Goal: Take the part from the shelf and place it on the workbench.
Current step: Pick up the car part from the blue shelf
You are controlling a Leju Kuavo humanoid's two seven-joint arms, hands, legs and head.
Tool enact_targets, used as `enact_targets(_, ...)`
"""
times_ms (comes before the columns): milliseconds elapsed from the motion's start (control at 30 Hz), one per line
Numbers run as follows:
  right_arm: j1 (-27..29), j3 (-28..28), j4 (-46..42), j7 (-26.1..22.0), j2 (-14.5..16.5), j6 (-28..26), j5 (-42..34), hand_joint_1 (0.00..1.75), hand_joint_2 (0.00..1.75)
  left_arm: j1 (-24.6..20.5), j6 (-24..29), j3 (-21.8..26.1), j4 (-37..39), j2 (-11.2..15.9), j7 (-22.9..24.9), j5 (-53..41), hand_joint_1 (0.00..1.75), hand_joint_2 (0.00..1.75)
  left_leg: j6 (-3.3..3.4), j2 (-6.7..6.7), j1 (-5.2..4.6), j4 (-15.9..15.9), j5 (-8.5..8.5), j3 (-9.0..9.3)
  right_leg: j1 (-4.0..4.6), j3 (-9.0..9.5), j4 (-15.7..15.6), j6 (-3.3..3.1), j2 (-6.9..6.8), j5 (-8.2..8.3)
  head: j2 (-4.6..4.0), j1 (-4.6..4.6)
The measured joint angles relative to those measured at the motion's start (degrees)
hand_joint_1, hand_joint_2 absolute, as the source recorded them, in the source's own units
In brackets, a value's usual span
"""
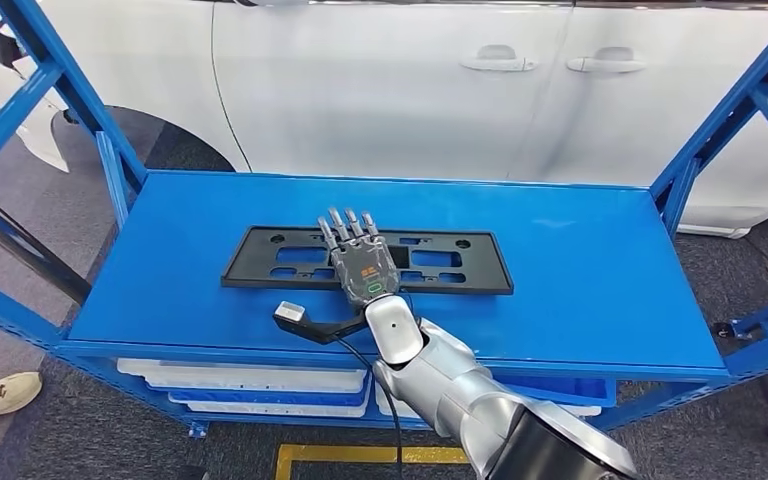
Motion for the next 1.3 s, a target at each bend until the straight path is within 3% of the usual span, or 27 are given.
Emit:
enact_targets(67,-0.1,-0.46,0.26,0.01,-0.09,0.03,0.07,0.0,1.75,-0.13,0.01,-0.02,0.0,-0.01,0.08,-0.05,0.0,0.0,0.57,0.09,0.18,-0.28,0.21,0.07,-0.17,-2.12,4.64,0.57,-0.05,-2.79,0.0,0.22)
enact_targets(133,-0.04,-0.84,0.59,-0.16,-0.23,0.13,-0.01,0.0,1.75,-0.15,0.02,-0.02,0.01,0.01,0.12,-0.06,0.0,0.0,0.79,0.12,0.12,-0.27,0.21,-0.02,-0.38,-5.98,12.53,0.96,-0.08,-6.18,0.0,0.36)
enact_targets(167,0.05,-1.0,0.77,-0.32,-0.32,0.2,-0.11,0.0,1.75,-0.12,0.03,-0.02,0.01,0.02,0.08,-0.05,0.0,0.0,0.81,0.12,0.09,-0.24,0.2,-0.04,-0.47,-7.34,15.23,1.06,-0.08,-6.81,0.0,0.36)
enact_targets(200,0.12,-1.17,0.93,-0.58,-0.38,0.33,-0.26,0.07,1.75,-0.09,0.05,-0.01,0.01,0.03,-0.01,-0.03,0.0,0.0,0.81,0.1,0.07,-0.21,0.2,-0.04,-0.53,-7.7,15.83,1.06,-0.09,-6.36,-0.01,0.37)
enact_targets(233,0.15,-1.35,1.04,-0.86,-0.43,0.54,-0.41,0.51,1.75,-0.07,0.08,-0.01,0.01,0.03,-0.11,0.0,0.0,0.0,0.79,0.07,0.07,-0.17,0.18,-0.02,-0.56,-6.92,14.06,0.97,-0.09,-4.91,-0.01,0.37)
enact_targets(333,0.05,-1.94,1.13,-1.64,-0.43,1.31,-0.81,1.75,1.75,-0.11,0.18,0.0,0.0,-0.06,-0.47,0.08,0.0,0.0,0.45,-0.05,-0.06,0.02,0.02,-0.02,-0.38,-1.46,2.6,0.2,-0.1,0.14,0.0,0.34)
enact_targets(400,0.04,-2.31,1.17,-1.92,-0.42,1.81,-1.01,1.75,1.75,-0.1,0.32,0.01,0.01,-0.12,-0.61,0.12,0.0,0.0,-0.13,-0.07,-0.21,0.11,-0.06,-0.14,-0.13,-0.11,-0.48,-0.23,-0.09,0.72,-0.01,0.31)
enact_targets(467,0.08,-2.55,1.26,-2.15,-0.37,2.08,-1.11,1.75,1.75,-0.11,0.49,0.03,0.01,-0.11,-0.69,0.16,0.0,0.0,-0.82,-0.04,-0.16,0.1,-0.15,-0.19,-0.16,-0.07,-0.76,-0.7,-0.06,0.81,-0.01,0.31)
enact_targets(533,0.07,-2.86,1.33,-2.47,-0.26,2.19,-1.22,1.75,1.75,-0.14,0.55,0.04,0.01,-0.15,-0.86,0.26,0.0,0.0,-1.39,0.0,-0.03,1.83,-1.49,-0.89,-0.39,0.13,-1.16,-1.29,-0.1,1.02,-0.01,0.21)
enact_targets(633,0.2,-3.58,1.4,-3.02,-0.12,2.56,-1.51,1.75,1.75,-0.13,0.54,0.16,0.01,-0.23,-1.19,0.41,0.0,0.0,-1.93,0.03,0.09,11.84,-6.57,-5.41,-0.4,0.24,-1.29,-1.77,-0.2,1.05,-0.01,-0.06)
enact_targets(667,0.31,-3.81,1.45,-3.16,-0.12,2.73,-1.6,1.75,1.75,-0.1,0.54,0.25,0.01,-0.22,-1.28,0.43,0.0,0.0,-2.05,0.03,0.1,14.87,-7.49,-6.87,-0.36,0.25,-1.26,-1.8,-0.21,1.02,-0.01,-0.06)
enact_targets(700,0.4,-4.02,1.51,-3.28,-0.12,2.87,-1.67,1.75,1.75,-0.08,0.54,0.35,0.01,-0.22,-1.36,0.43,0.0,0.0,-2.13,0.04,0.1,16.08,-7.35,-7.52,-0.34,0.27,-1.22,-1.81,-0.21,0.97,-0.01,-0.07)
enact_targets(733,0.45,-4.22,1.55,-3.35,-0.12,2.96,-1.75,1.75,1.75,-0.1,0.52,0.46,0.01,-0.22,-1.44,0.43,0.0,0.0,-2.15,0.05,0.12,14.96,-6.06,-7.05,-0.37,0.32,-1.14,-1.77,-0.18,0.89,0.0,-0.07)
enact_targets(833,0.31,-4.87,1.57,-3.41,-0.11,3.04,-1.92,1.75,1.75,-0.3,0.48,0.78,-0.01,-0.21,-1.68,0.43,0.0,0.0,-1.91,0.14,0.13,4.39,-0.87,-2.15,-0.3,0.38,-0.54,-1.27,-0.04,0.38,-0.01,-0.08)
enact_targets(900,0.22,-5.17,1.57,-3.48,-0.11,3.1,-1.94,1.75,1.75,-0.47,0.43,0.9,-0.01,-0.2,-1.76,0.43,0.0,0.0,-1.3,0.06,-0.03,1.16,-0.37,-0.76,-0.07,0.07,-0.26,-0.77,0.02,0.28,0.0,-0.05)
enact_targets(967,0.15,-5.29,1.57,-3.57,-0.1,3.12,-1.94,1.75,1.75,-0.58,0.38,0.95,-0.02,-0.21,-1.8,0.43,0.0,0.0,-0.51,-0.05,-0.04,0.92,-0.36,-0.74,0.01,-0.08,-0.25,-0.25,0.03,0.28,0.01,0.0)
enact_targets(1033,0.04,-5.38,1.57,-3.61,-0.1,3.11,-1.97,1.75,1.75,-0.69,0.3,0.96,-0.03,-0.24,-1.8,0.43,0.0,0.0,0.22,-0.06,0.13,0.61,-0.14,-0.6,-0.1,-0.64,1.19,0.35,-0.02,-0.88,0.0,0.1)
enact_targets(1067,0.01,-5.46,1.57,-3.64,-0.1,3.1,-2.0,1.75,1.75,-0.78,0.22,0.97,-0.04,-0.24,-1.81,0.43,0.0,0.0,0.53,-0.05,0.21,0.47,-0.06,-0.54,-0.19,-1.65,3.44,0.65,-0.04,-2.24,0.0,0.14)
enact_targets(1133,0.08,-5.75,1.57,-3.79,-0.11,3.05,-2.08,1.75,1.75,-0.91,0.05,0.99,-0.06,-0.23,-1.86,0.42,0.0,0.0,0.88,-0.03,0.12,0.45,-0.06,-0.55,-0.4,-5.21,10.89,1.12,-0.07,-5.67,0.0,0.3)
enact_targets(1167,0.15,-5.95,1.57,-3.92,-0.11,3.02,-2.09,1.75,1.75,-0.91,0.02,1.02,-0.05,-0.22,-1.9,0.41,0.0,0.0,0.93,-0.03,0.06,0.46,-0.07,-0.55,-0.48,-6.93,14.32,1.24,-0.08,-6.78,0.0,0.29)
enact_targets(1200,0.21,-6.15,1.57,-4.12,-0.12,2.93,-2.1,1.75,1.75,-0.91,0.0,1.04,-0.05,-0.22,-1.98,0.4,0.0,0.0,0.95,-0.04,0.02,0.47,-0.08,-0.54,-0.53,-7.9,16.12,1.26,-0.08,-6.89,0.0,0.3)
enact_targets(1233,0.24,-6.37,1.56,-4.36,-0.12,2.81,-2.15,1.75,1.75,-0.91,0.04,1.09,-0.06,-0.24,-2.17,0.39,0.0,0.44,0.94,-0.07,-0.01,0.48,-0.08,-0.49,-0.54,-7.8,15.68,1.16,-0.08,-5.93,-0.01,0.3)
enact_targets(1300,0.24,-6.86,1.42,-5.06,-0.12,2.32,-2.55,1.75,1.75,-0.98,0.57,1.29,-0.07,-0.3,-2.74,0.37,0.0,1.31,0.88,-0.16,-0.07,0.48,-0.12,-0.35,-0.4,-4.63,8.86,0.53,-0.07,-1.95,-0.01,0.31)
